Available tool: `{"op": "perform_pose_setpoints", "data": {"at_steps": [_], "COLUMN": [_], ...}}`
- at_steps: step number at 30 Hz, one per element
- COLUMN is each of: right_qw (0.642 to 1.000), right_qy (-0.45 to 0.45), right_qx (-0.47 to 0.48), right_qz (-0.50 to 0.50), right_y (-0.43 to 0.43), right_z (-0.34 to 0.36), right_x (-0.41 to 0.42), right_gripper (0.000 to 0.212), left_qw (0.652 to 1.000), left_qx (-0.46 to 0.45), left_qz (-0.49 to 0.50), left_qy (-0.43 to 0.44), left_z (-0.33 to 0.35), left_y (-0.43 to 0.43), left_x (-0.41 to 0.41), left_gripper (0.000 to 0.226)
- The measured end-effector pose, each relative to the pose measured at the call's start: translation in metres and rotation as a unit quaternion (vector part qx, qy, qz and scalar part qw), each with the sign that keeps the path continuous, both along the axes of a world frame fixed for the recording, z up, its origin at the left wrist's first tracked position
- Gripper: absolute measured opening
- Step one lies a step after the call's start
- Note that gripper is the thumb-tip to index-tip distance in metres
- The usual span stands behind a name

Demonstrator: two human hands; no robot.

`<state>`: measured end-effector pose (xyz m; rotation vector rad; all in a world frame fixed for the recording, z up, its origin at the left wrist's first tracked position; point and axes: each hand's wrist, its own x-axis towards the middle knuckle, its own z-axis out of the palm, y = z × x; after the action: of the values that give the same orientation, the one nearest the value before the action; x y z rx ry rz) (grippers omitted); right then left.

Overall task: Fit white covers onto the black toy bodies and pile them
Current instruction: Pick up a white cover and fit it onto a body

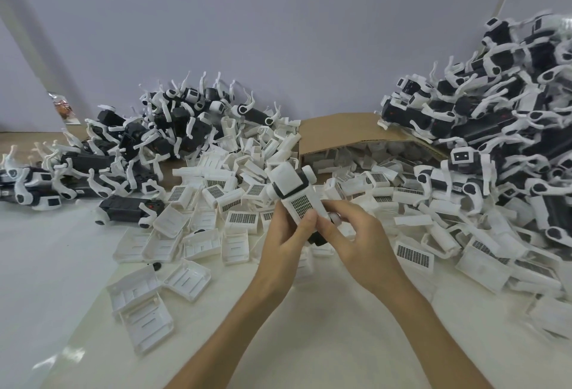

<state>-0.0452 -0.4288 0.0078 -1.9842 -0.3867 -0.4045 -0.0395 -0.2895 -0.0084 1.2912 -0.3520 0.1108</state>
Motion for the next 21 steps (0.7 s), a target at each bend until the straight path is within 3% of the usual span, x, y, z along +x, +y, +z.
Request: {"op": "perform_pose_setpoints", "data": {"at_steps": [21], "right_qw": [0.998], "right_qy": [-0.06], "right_qx": [-0.005], "right_qz": [-0.013], "right_y": [0.0066], "right_z": [-0.0001], "right_x": [-0.0057], "right_gripper": [0.029], "left_qw": [0.999], "left_qx": [-0.001], "left_qz": [-0.026], "left_qy": [-0.025], "left_z": [0.0059], "left_y": [0.0075], "left_x": [0.003], "left_gripper": [0.037]}}
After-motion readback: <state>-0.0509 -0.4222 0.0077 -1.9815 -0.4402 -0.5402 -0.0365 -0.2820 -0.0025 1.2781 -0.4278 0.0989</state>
